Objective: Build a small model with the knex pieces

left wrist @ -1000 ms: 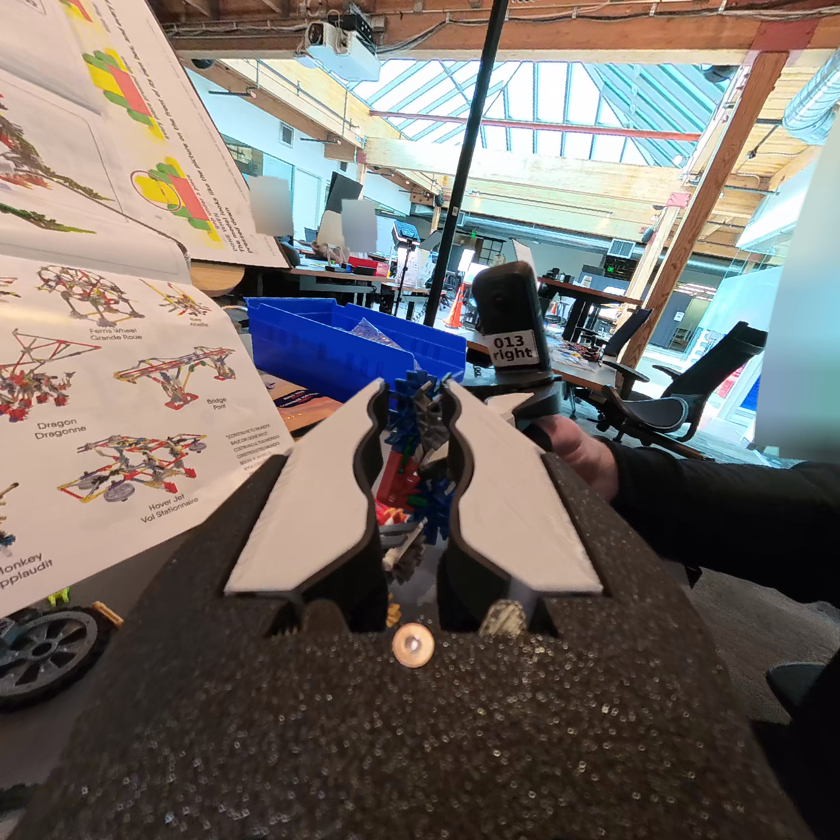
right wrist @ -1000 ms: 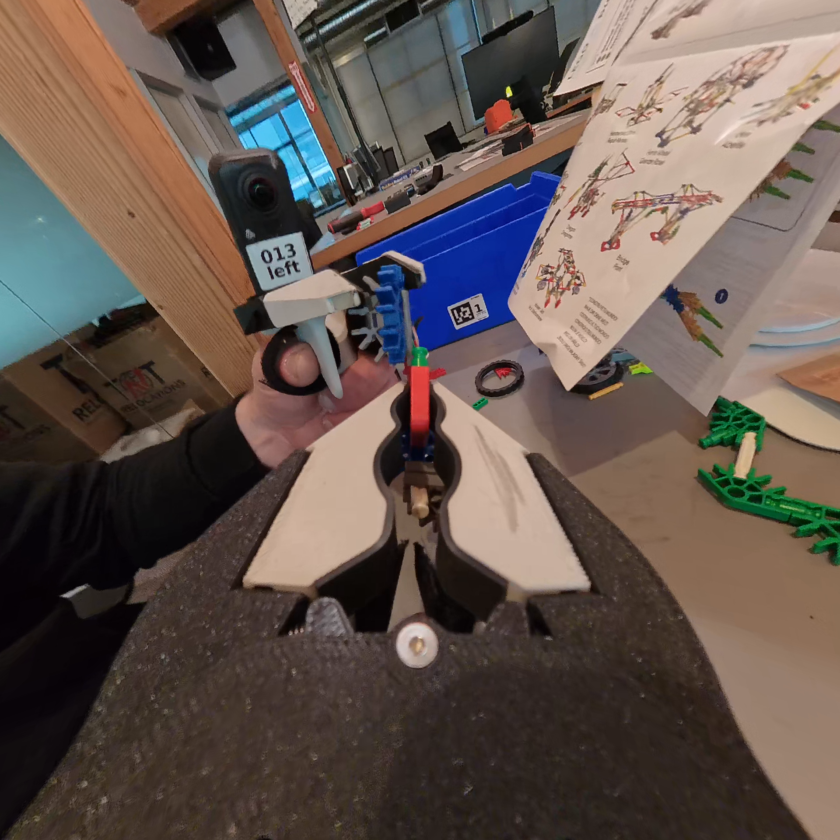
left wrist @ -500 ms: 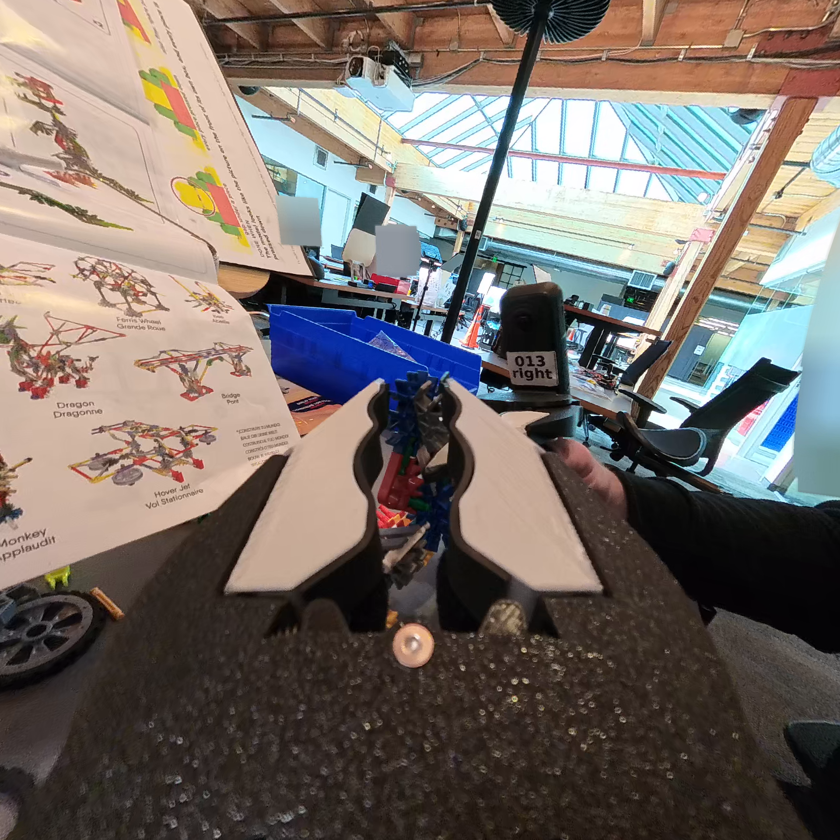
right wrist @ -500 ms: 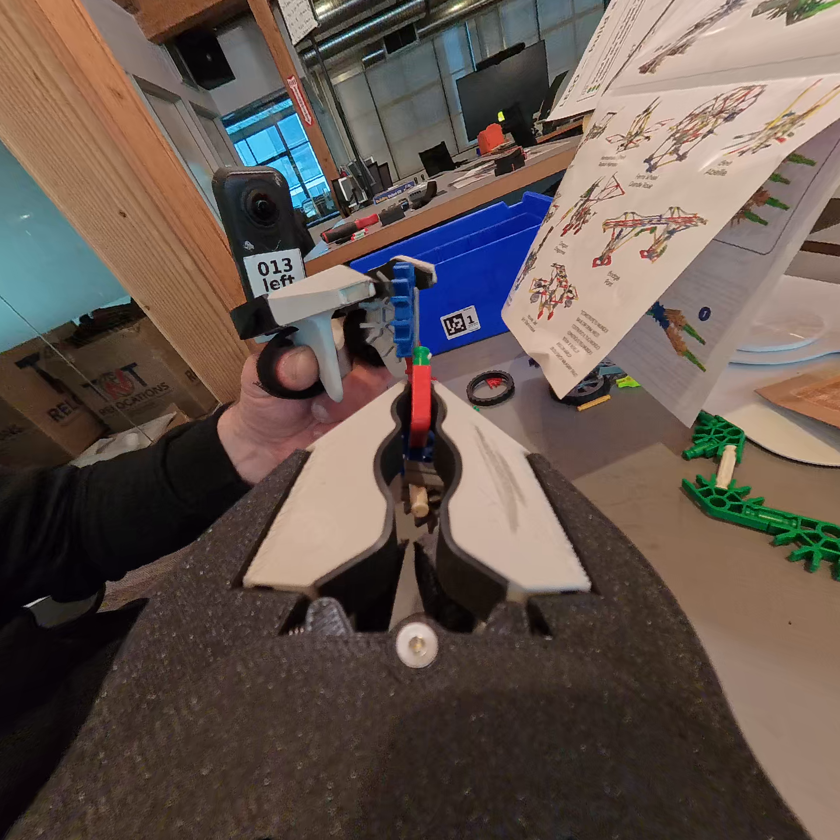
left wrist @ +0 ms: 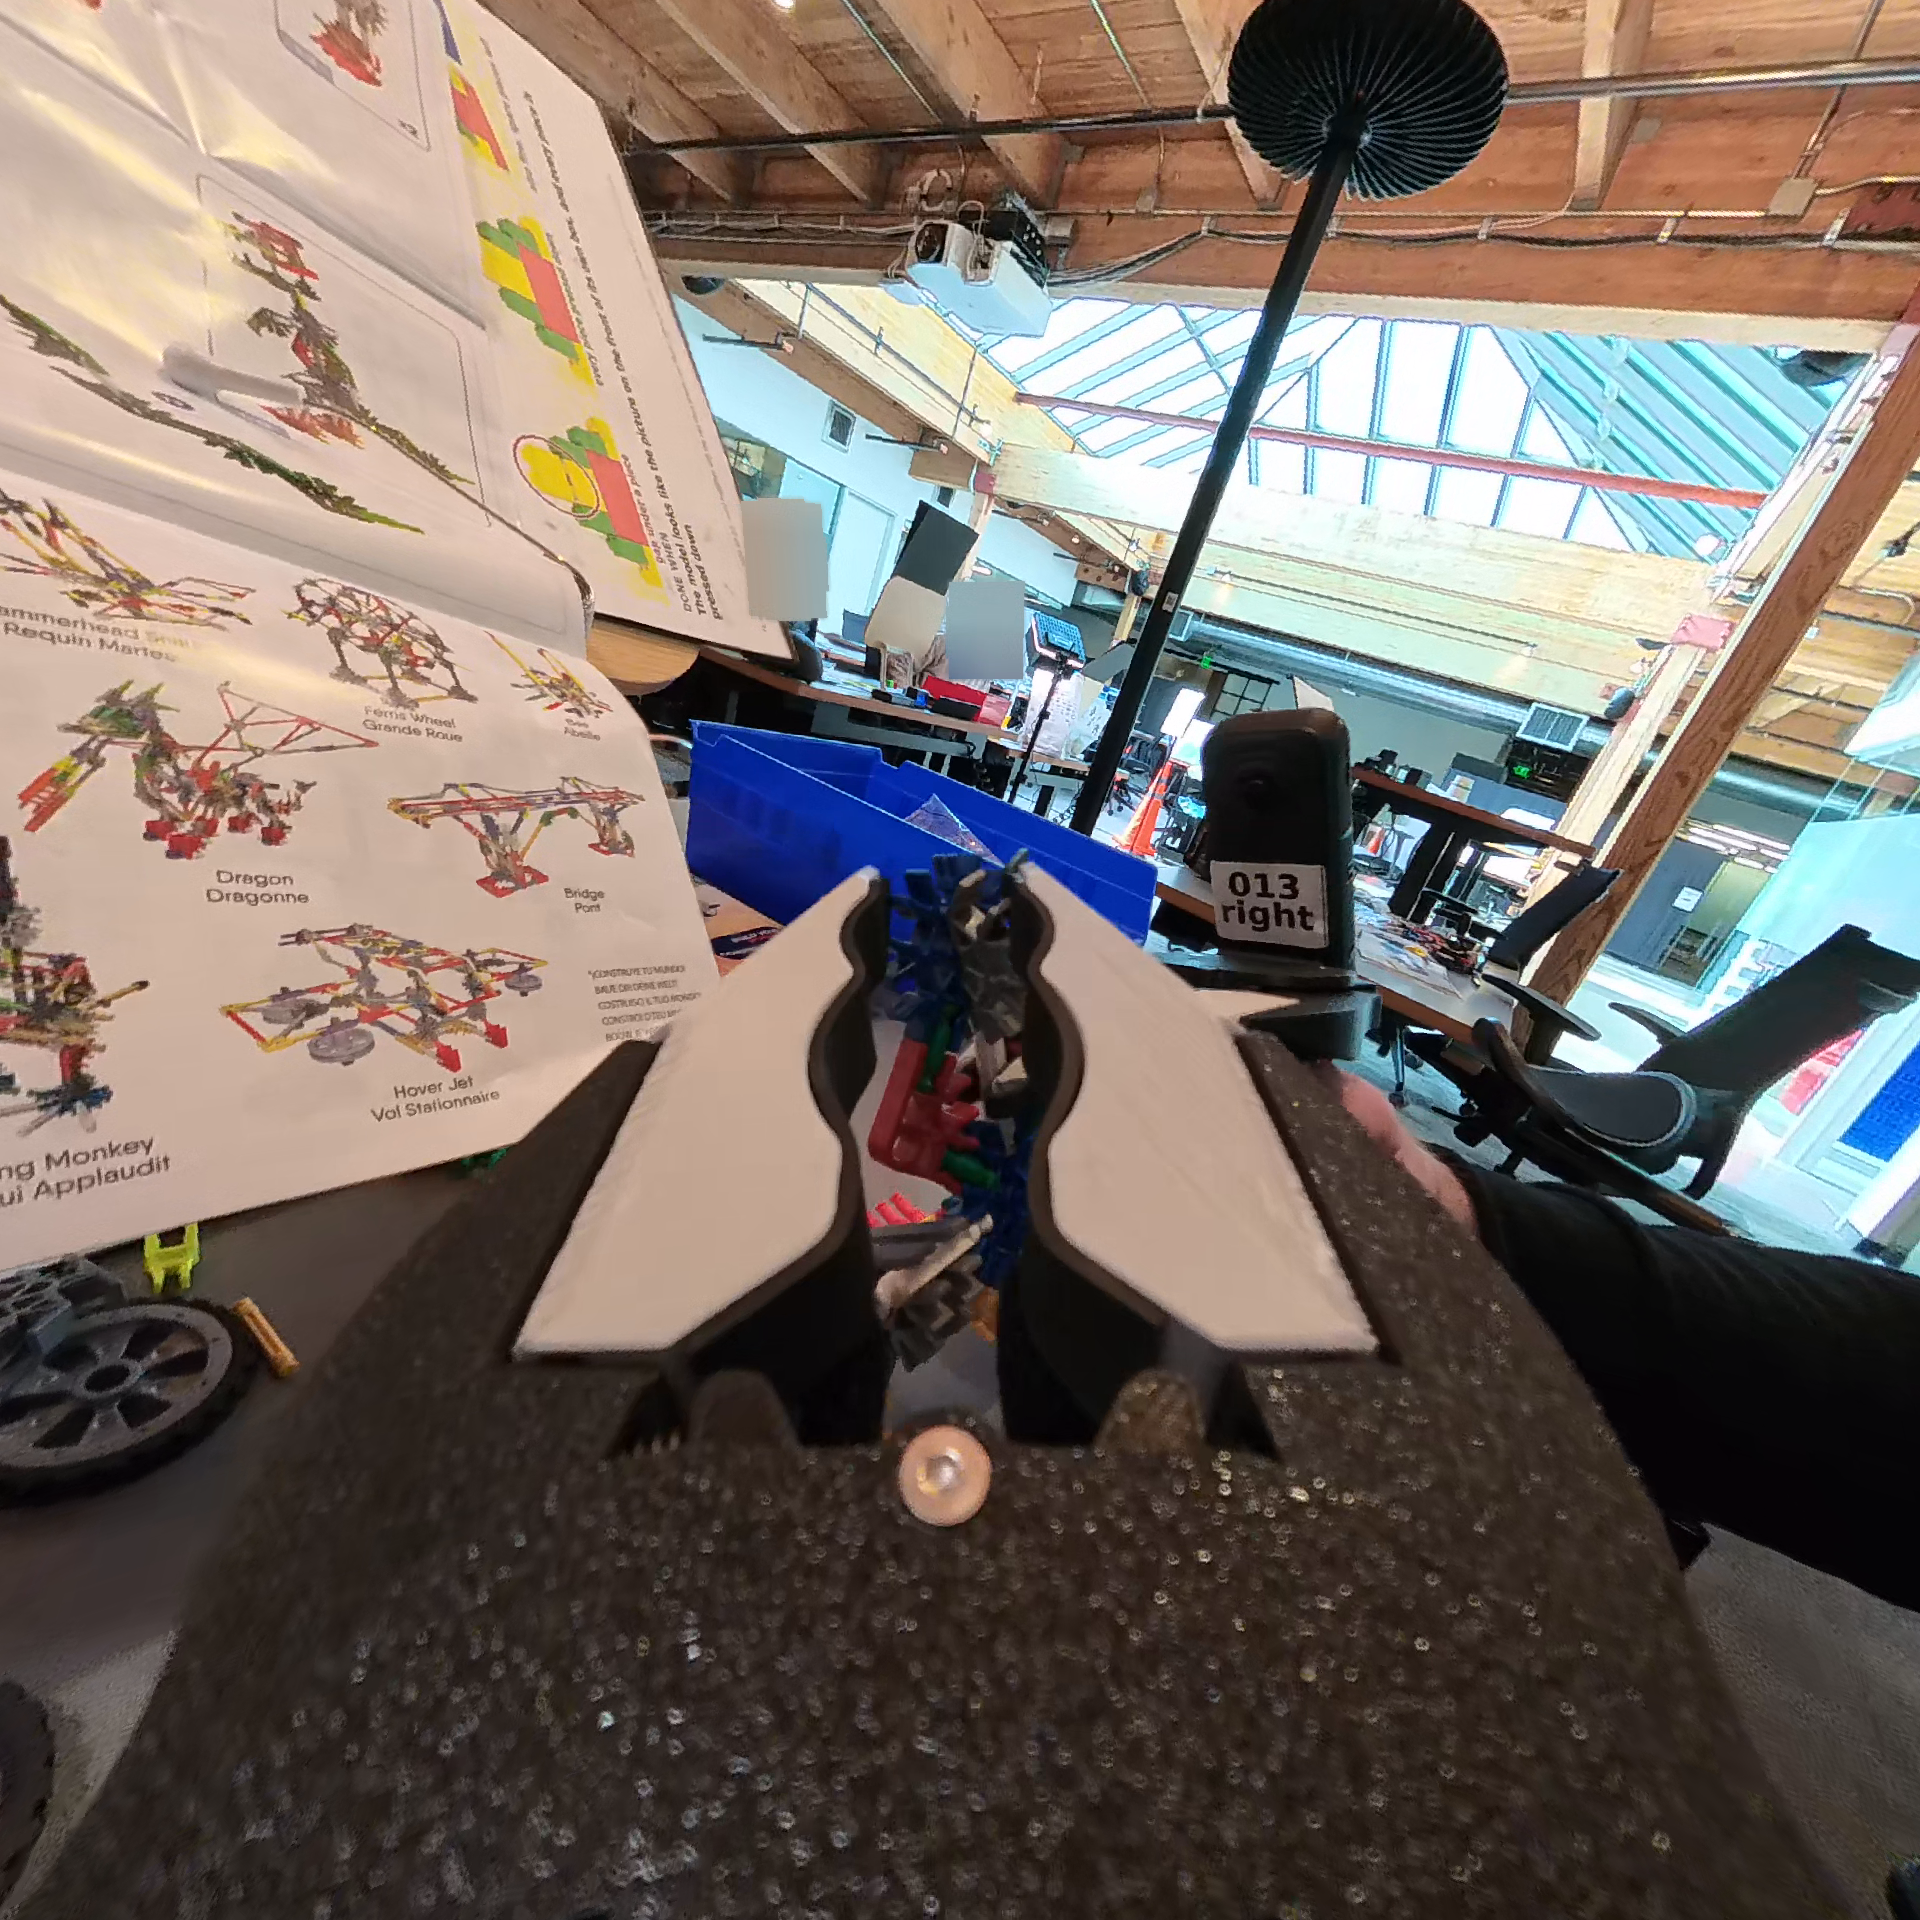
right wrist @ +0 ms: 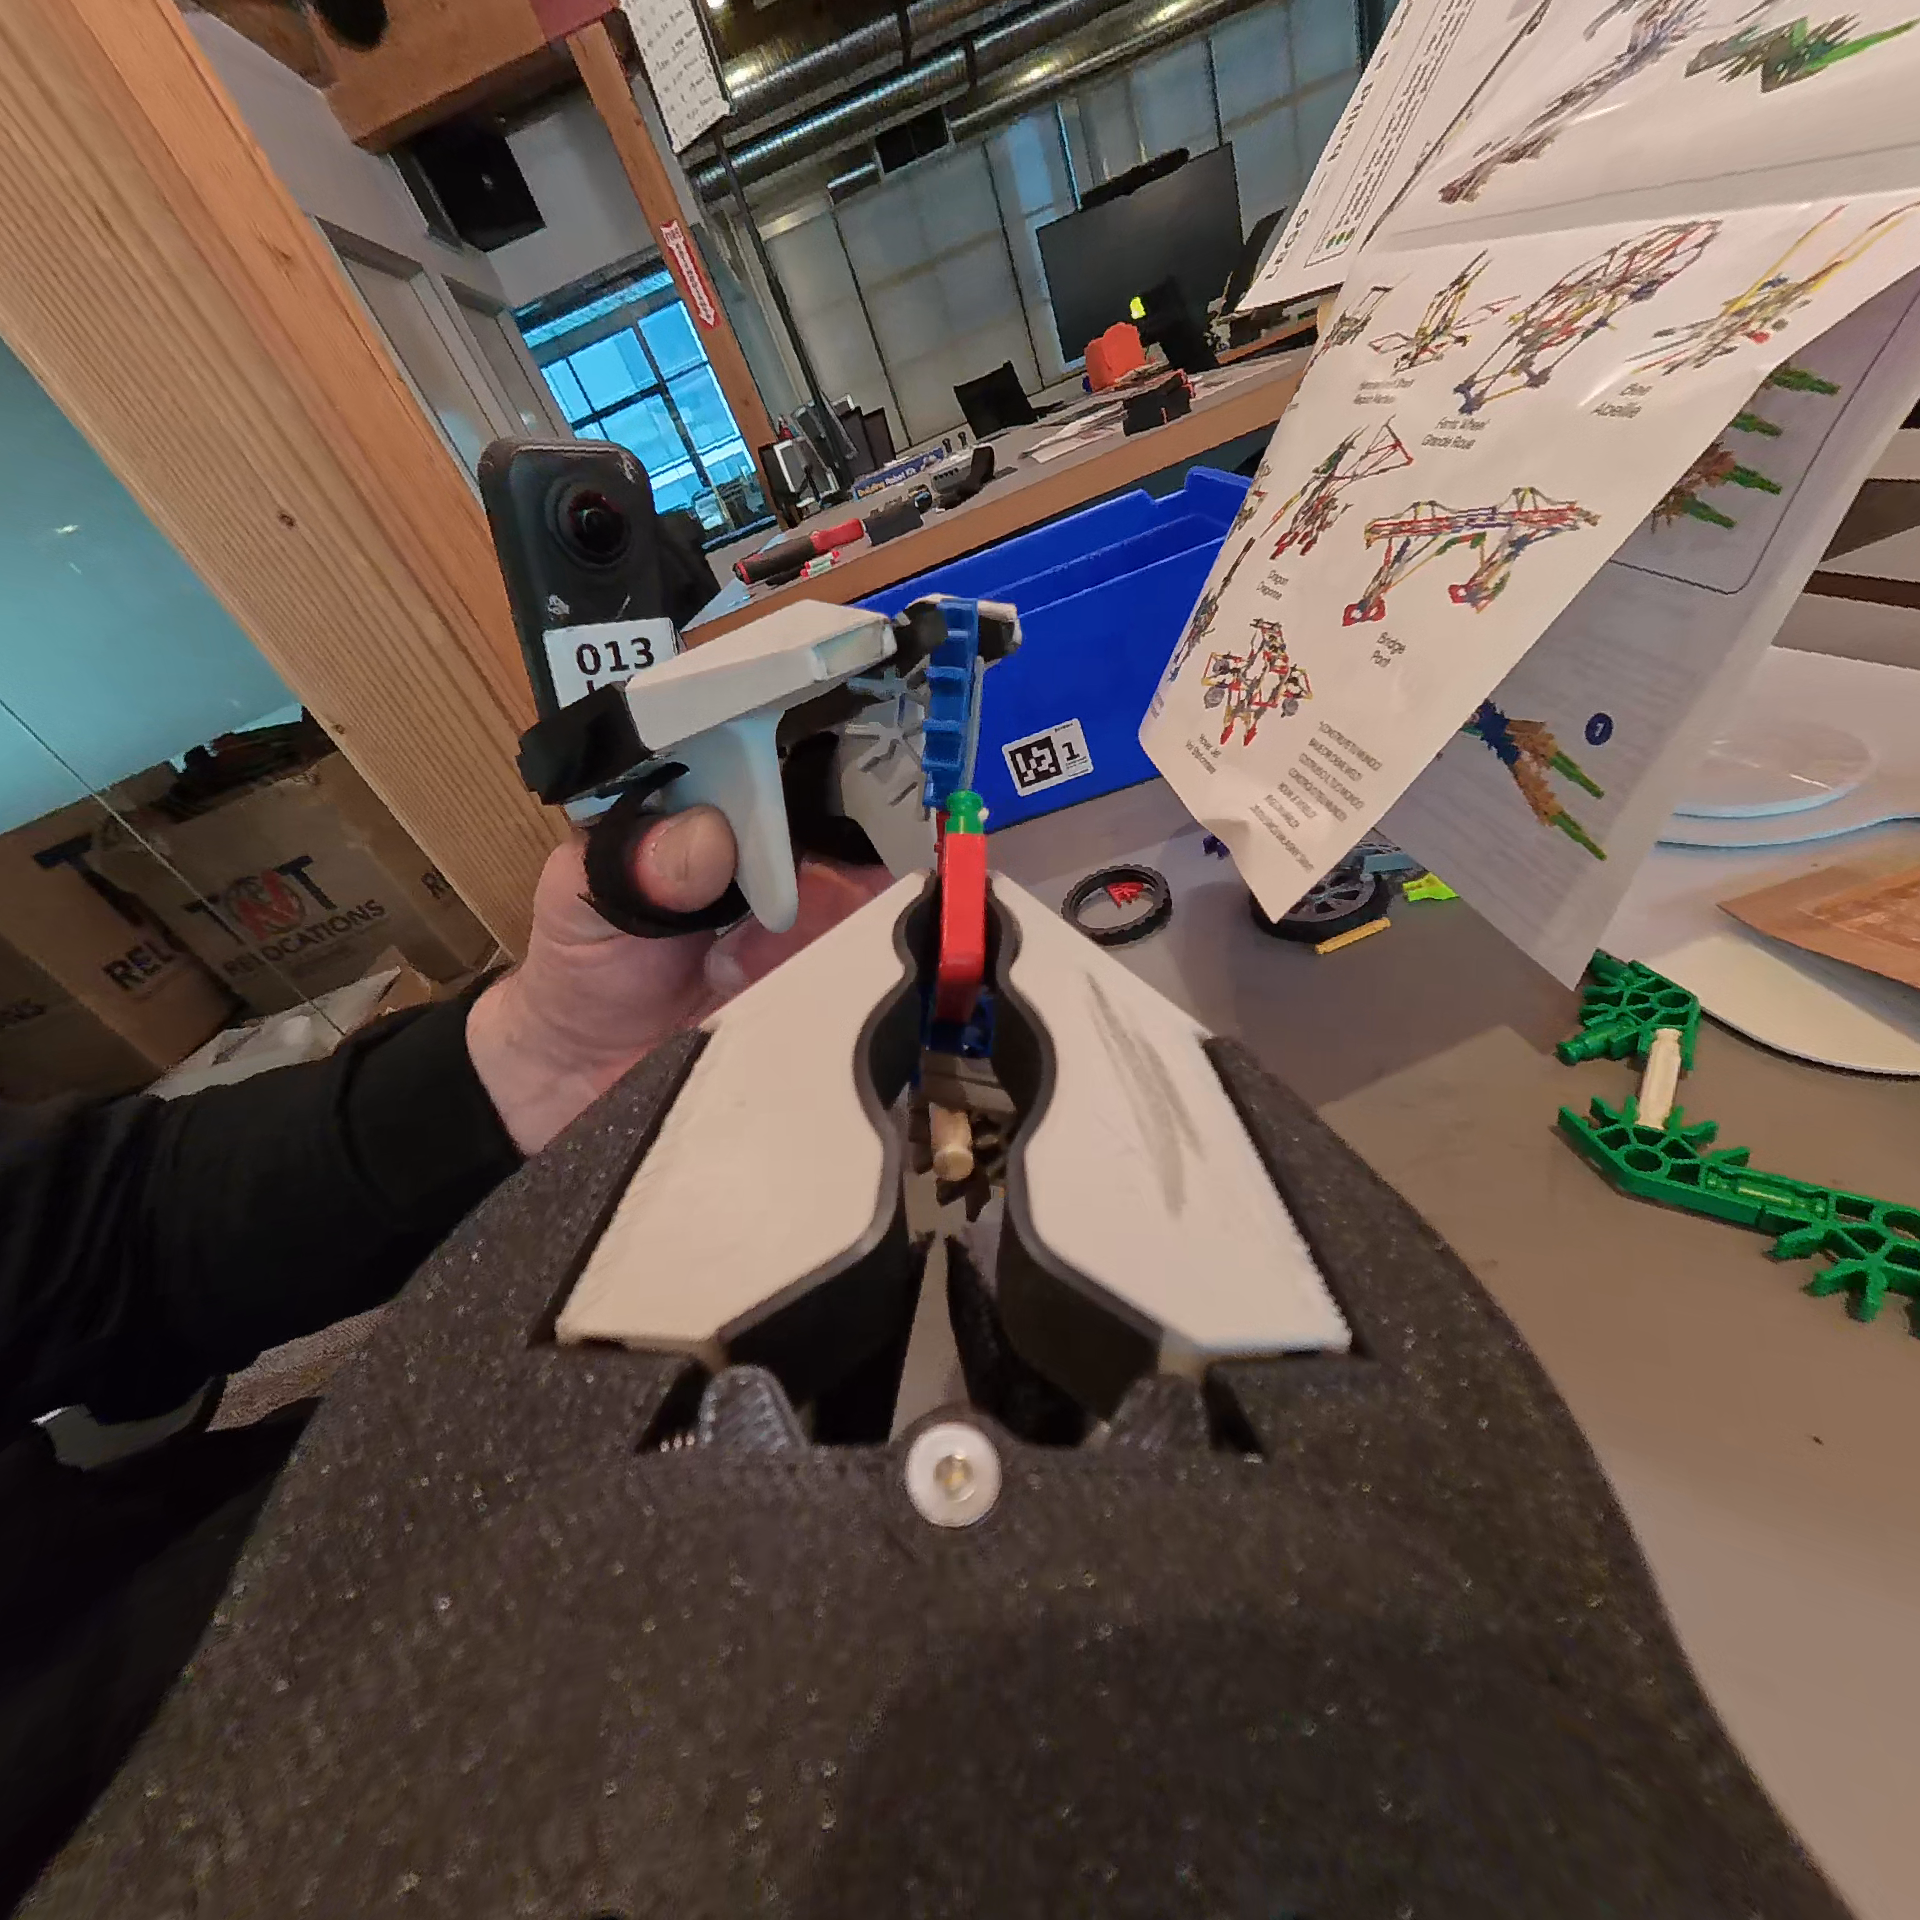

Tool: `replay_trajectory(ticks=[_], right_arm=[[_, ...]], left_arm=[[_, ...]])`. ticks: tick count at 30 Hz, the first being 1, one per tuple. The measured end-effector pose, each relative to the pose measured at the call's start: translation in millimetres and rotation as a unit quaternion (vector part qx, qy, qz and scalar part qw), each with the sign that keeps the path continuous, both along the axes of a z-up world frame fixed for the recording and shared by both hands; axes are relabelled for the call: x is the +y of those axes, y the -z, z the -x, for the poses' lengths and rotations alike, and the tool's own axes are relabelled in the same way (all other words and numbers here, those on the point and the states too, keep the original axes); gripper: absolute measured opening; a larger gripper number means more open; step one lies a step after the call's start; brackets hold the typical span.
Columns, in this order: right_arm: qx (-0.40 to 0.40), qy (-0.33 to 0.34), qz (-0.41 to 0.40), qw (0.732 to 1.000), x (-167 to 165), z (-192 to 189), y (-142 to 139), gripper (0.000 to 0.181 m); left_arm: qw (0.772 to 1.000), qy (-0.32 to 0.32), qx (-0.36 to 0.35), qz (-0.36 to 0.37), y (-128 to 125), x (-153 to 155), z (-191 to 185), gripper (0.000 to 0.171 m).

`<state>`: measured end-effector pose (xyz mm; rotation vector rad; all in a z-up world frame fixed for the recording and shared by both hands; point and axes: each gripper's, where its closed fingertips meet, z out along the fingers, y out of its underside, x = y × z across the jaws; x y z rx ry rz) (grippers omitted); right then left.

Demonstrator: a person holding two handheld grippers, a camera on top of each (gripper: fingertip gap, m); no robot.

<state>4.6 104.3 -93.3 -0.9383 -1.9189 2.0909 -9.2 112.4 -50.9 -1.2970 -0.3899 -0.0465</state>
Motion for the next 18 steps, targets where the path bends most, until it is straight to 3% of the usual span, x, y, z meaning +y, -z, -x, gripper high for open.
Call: replay_trajectory(ticks=[18], right_arm=[[-0.007,-0.014,-0.033,0.999,-1.0,-2.2,8.4,0.003]], left_arm=[[0.999,0.013,0.011,0.042,10.5,3.0,-4.3,0.02]])
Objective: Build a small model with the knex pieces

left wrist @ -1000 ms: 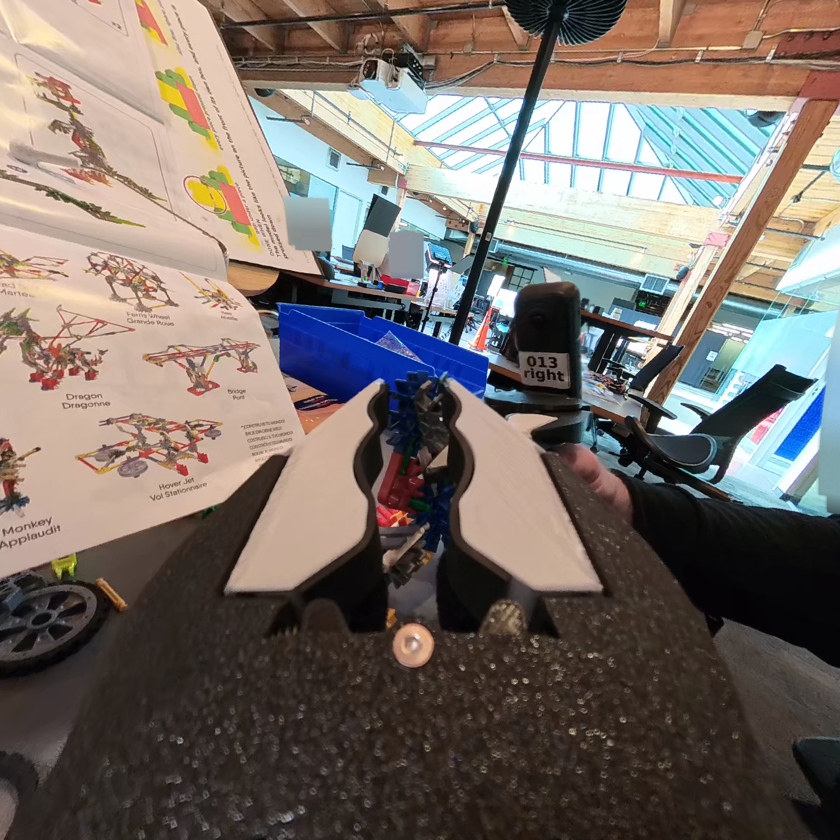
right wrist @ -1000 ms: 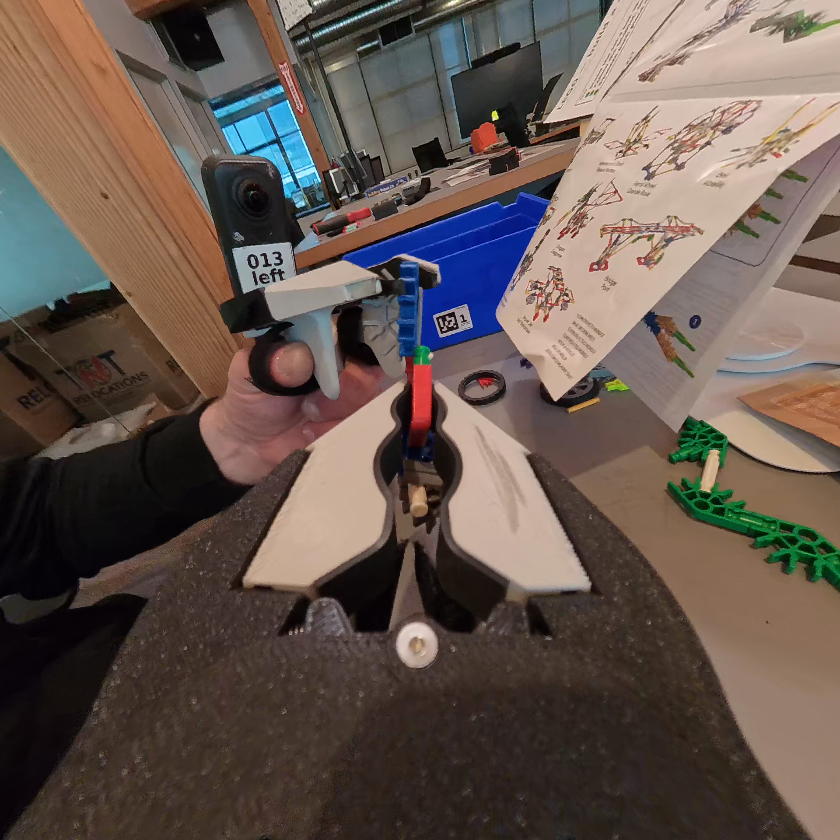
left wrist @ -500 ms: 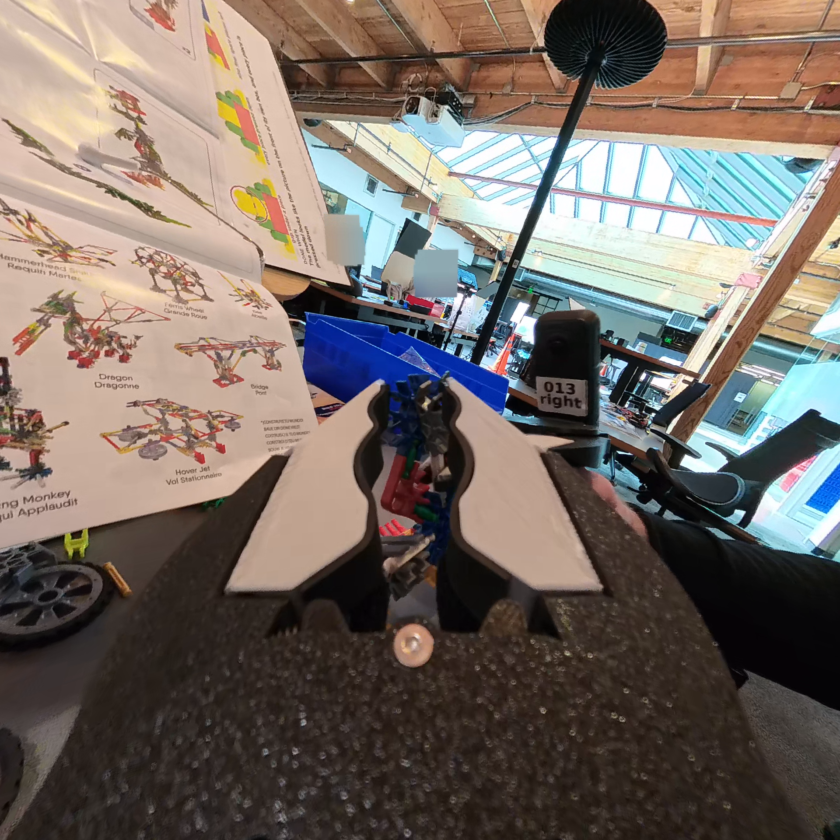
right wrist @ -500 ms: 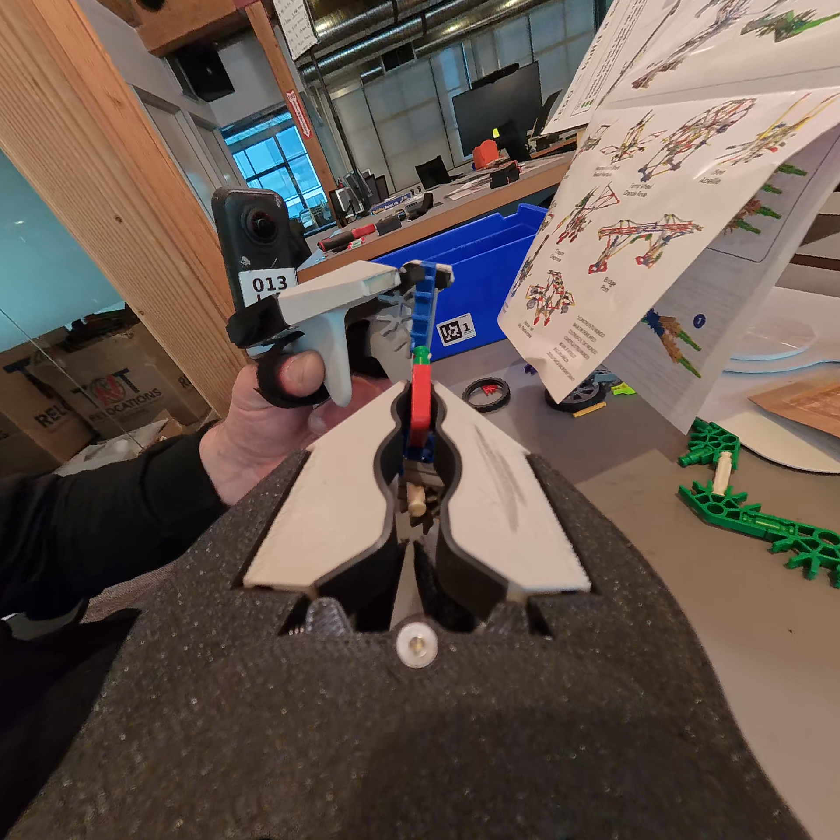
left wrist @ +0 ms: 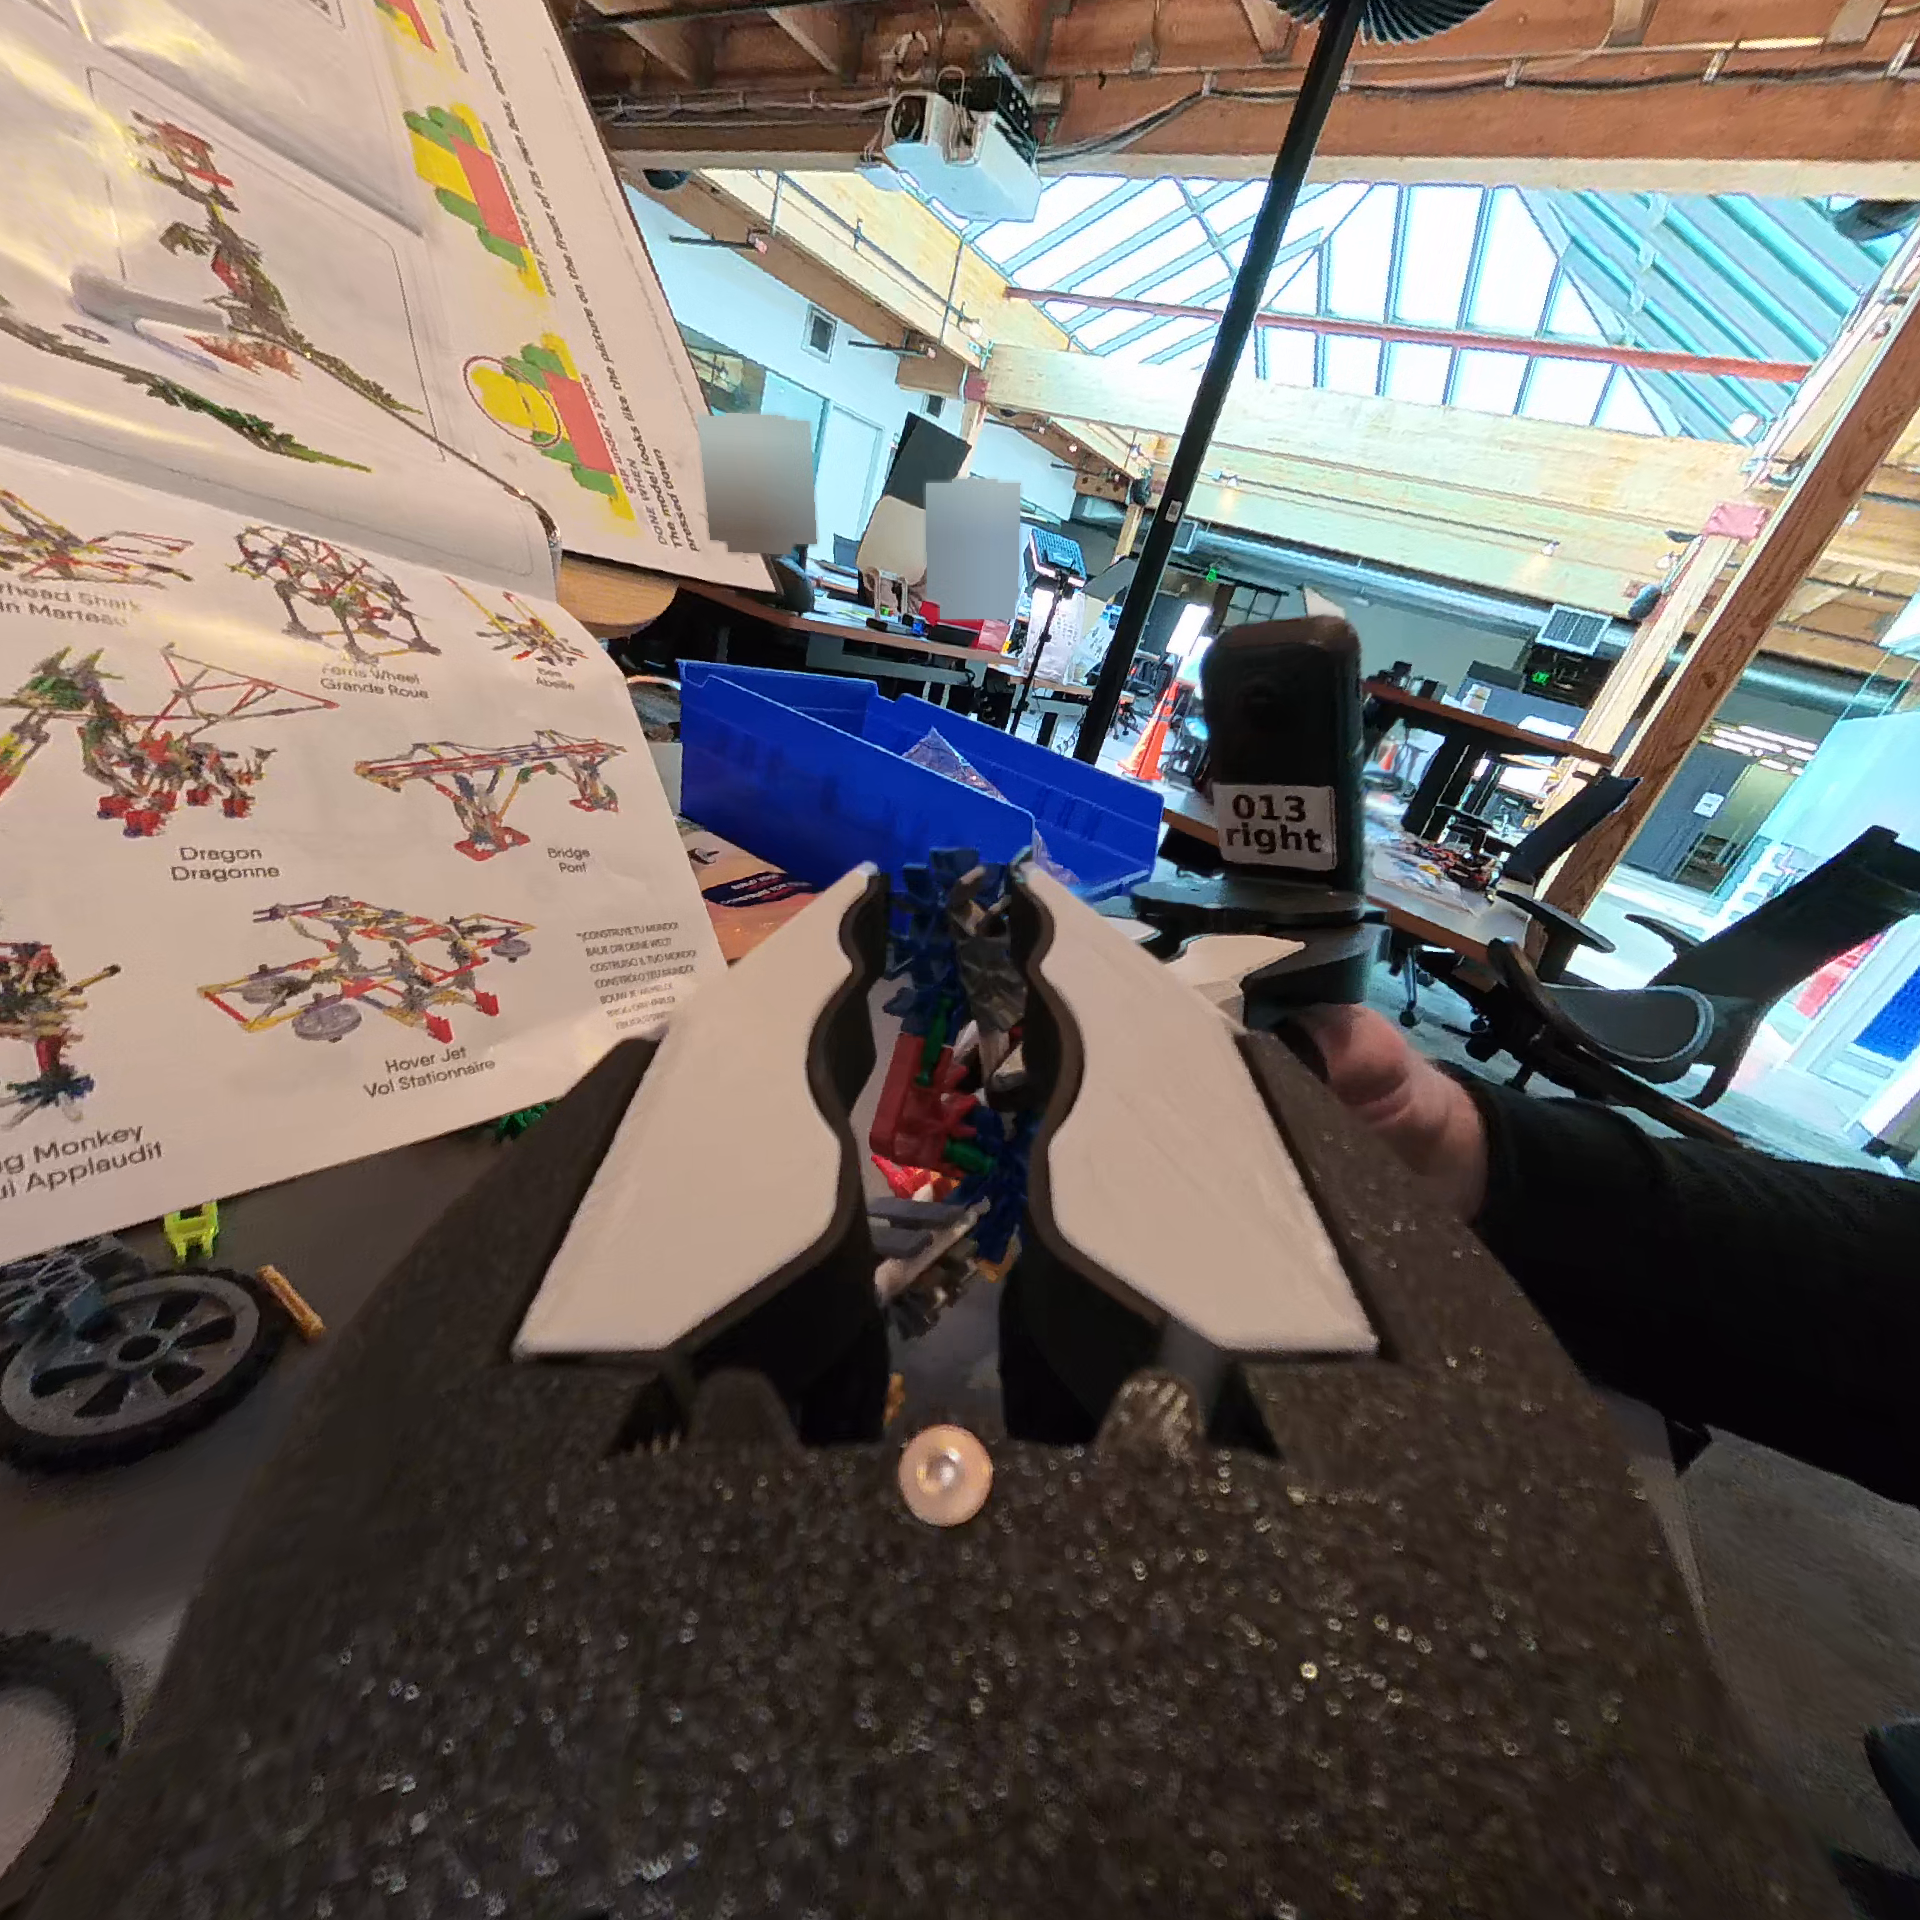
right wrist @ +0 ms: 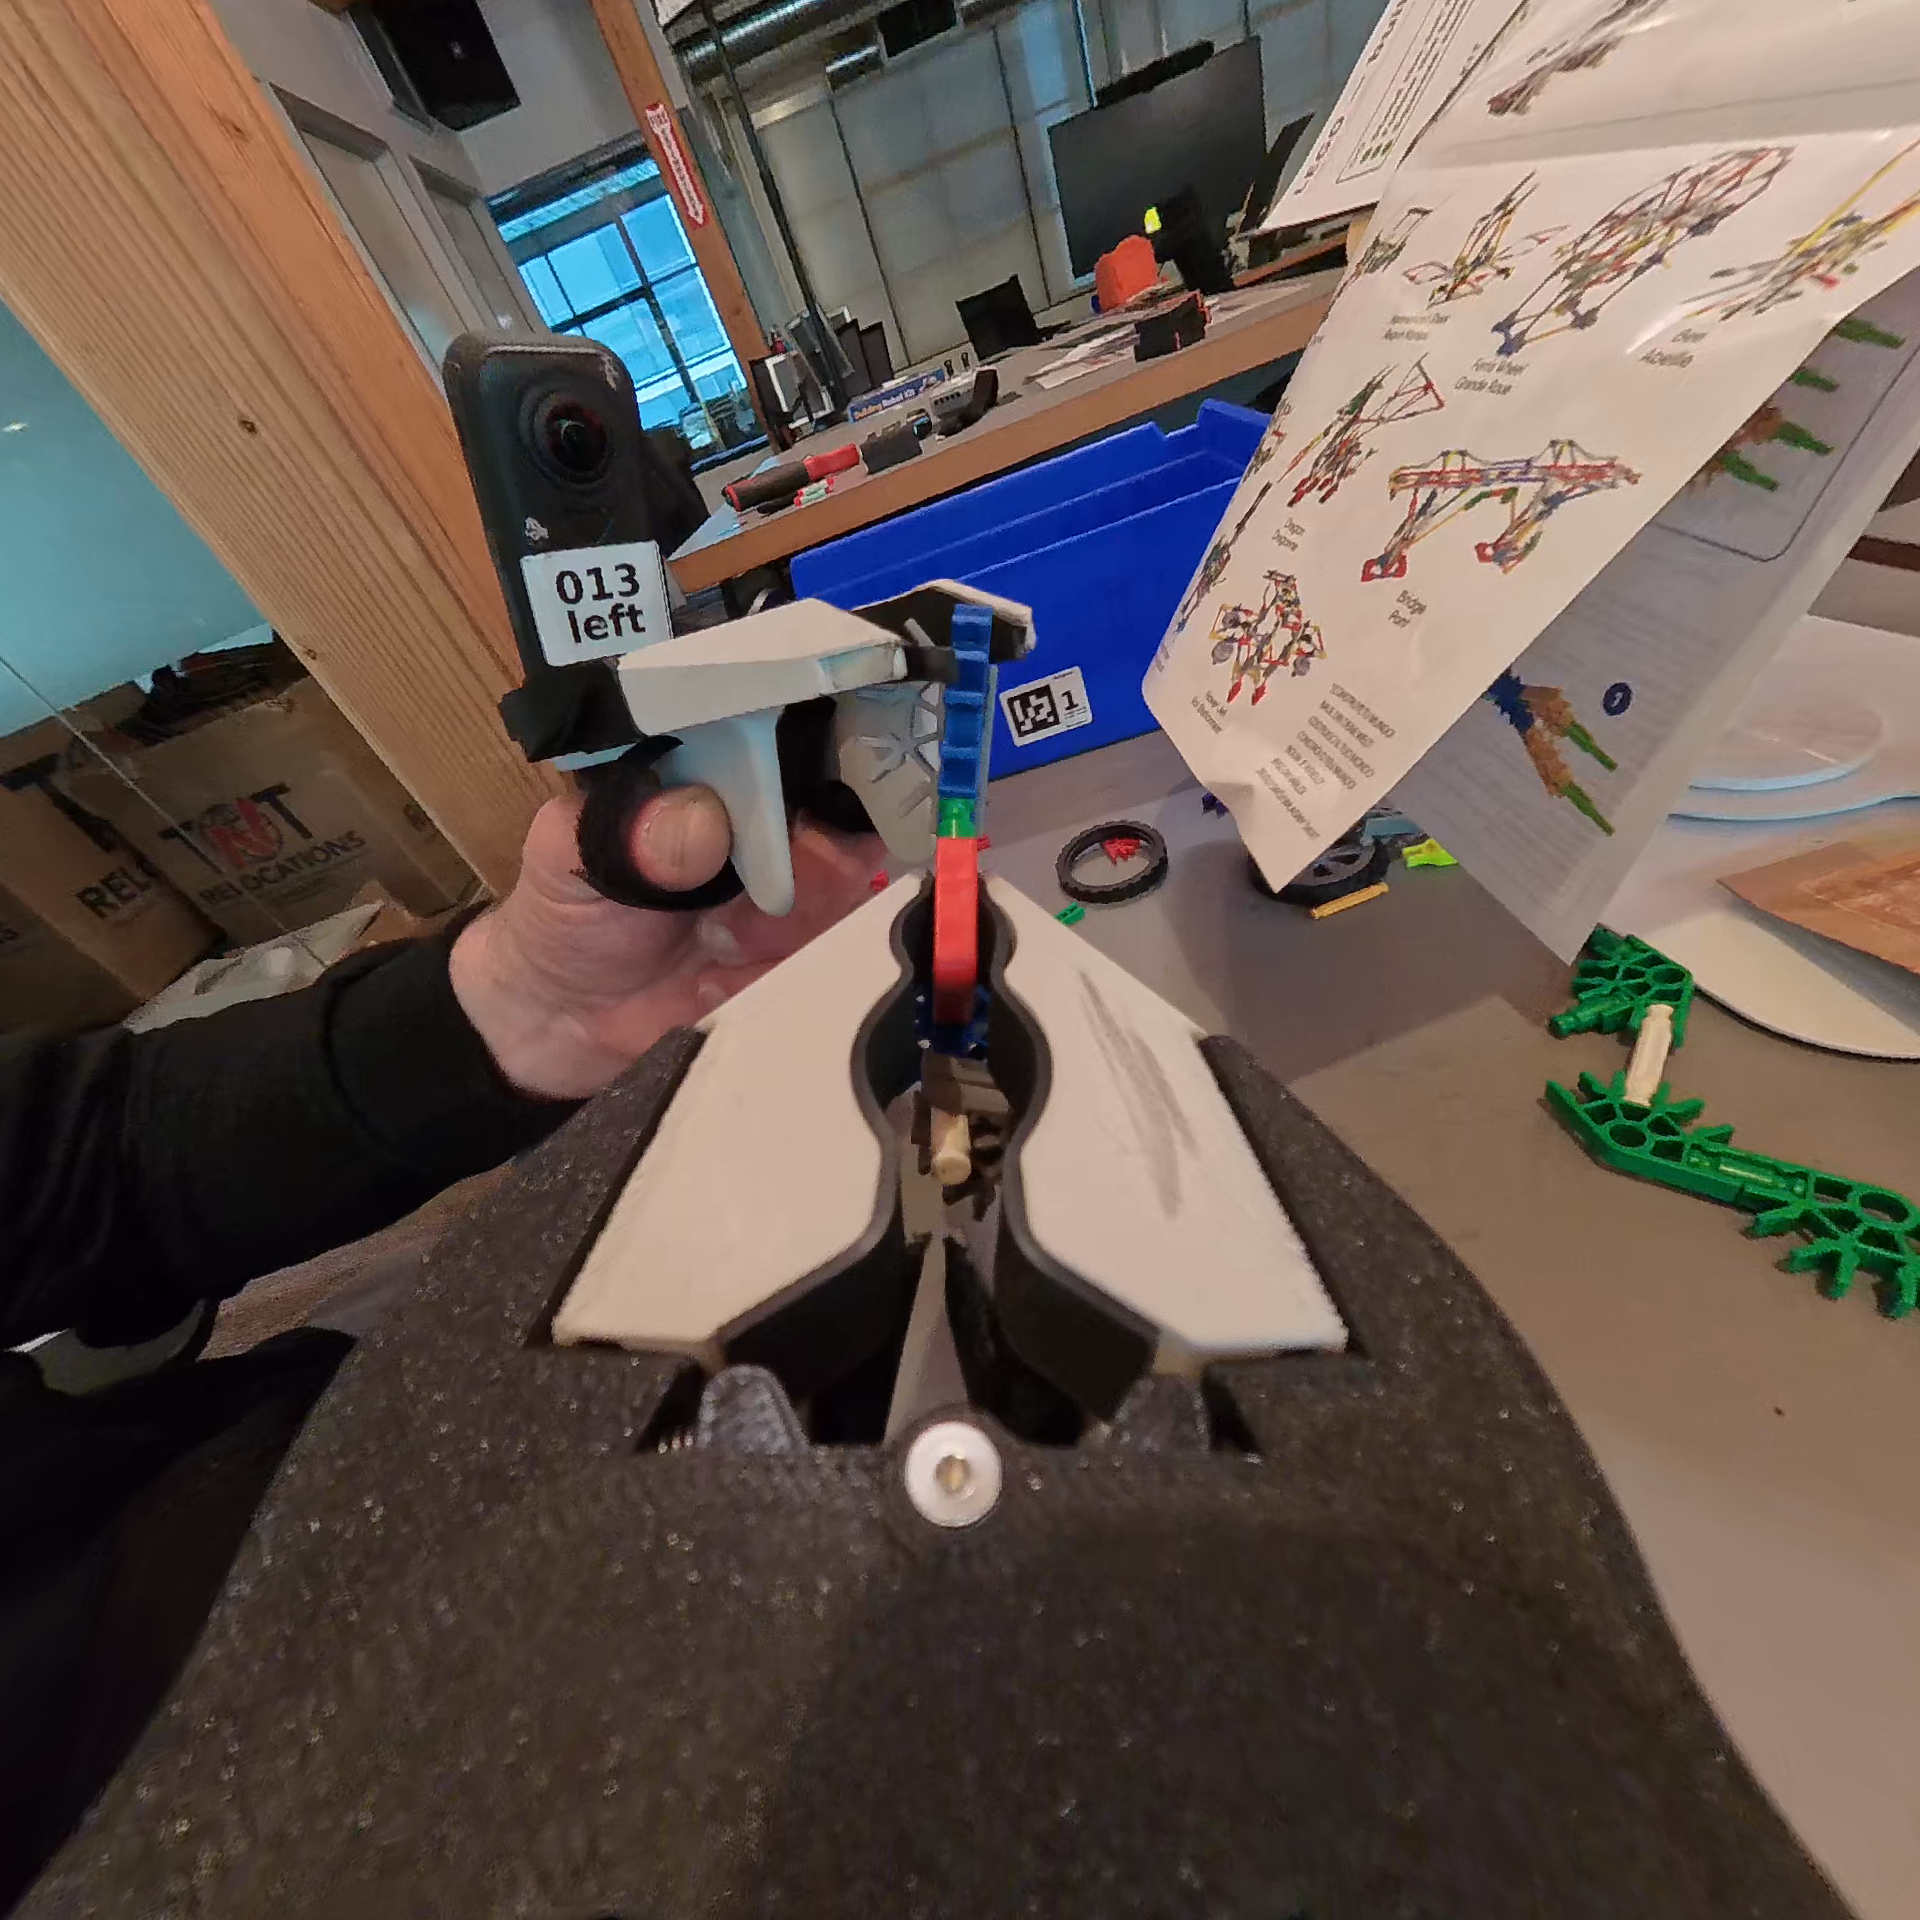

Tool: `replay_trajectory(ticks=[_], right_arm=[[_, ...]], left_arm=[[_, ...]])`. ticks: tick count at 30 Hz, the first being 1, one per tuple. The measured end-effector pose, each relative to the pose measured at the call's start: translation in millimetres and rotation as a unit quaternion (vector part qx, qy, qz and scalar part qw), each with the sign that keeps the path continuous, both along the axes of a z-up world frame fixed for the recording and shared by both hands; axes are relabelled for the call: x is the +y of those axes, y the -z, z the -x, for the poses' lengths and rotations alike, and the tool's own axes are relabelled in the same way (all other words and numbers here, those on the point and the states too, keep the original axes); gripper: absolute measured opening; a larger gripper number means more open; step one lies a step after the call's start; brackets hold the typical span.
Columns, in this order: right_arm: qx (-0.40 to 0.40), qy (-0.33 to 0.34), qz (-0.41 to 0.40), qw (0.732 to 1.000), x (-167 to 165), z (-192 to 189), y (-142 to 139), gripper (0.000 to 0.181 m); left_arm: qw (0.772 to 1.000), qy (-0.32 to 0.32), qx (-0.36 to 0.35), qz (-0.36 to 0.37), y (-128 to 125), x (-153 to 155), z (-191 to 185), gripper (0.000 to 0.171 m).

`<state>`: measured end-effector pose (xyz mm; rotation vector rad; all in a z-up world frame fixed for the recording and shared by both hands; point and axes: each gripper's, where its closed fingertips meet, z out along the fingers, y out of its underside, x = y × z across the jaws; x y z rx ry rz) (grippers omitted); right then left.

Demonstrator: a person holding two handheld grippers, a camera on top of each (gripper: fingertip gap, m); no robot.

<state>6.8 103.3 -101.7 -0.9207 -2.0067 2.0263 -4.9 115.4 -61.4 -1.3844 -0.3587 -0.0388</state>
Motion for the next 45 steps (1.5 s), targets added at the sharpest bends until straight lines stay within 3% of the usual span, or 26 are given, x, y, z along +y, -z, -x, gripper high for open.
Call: replay_trajectory(ticks=[15,21,25,29,34,41,45], right_arm=[[-0.02,-0.01,-0.042,0.999,-4.3,0.3,16.7,0.002],[0.001,-0.012,-0.076,0.997,-4.5,-0.3,17.8,0.004],[0.017,-0.029,-0.1,0.994,-5.6,-4.9,18.9,0.004],[0.052,-0.046,-0.153,0.986,-7.9,-11.9,22.6,0.004],[0.072,-0.08,-0.207,0.972,-15.0,-23.1,32.1,0.004],[0.085,-0.1,-0.311,0.941,-26.1,-33.5,55.3,0.004],[0.097,-0.114,-0.378,0.913,-31.6,-39.9,68.2,0.004]], left_arm=[[0.997,-0.006,0.044,0.057,13.9,2.9,-5.0,0.019],[0.993,0.013,0.062,0.102,14.2,-3.3,-4.7,0.028],[0.984,0.069,0.073,0.148,15.9,-5.9,-14.7,0.025],[0.962,0.138,0.099,0.213,22.5,-10.2,-29.5,0.027],[0.911,0.199,0.178,0.314,40.4,-16.5,-48.0,0.027],[0.832,0.197,0.272,0.441,68.7,-30.0,-57.2,0.018],[0.808,0.173,0.301,0.477,84.8,-41.6,-62.8,0.019]])
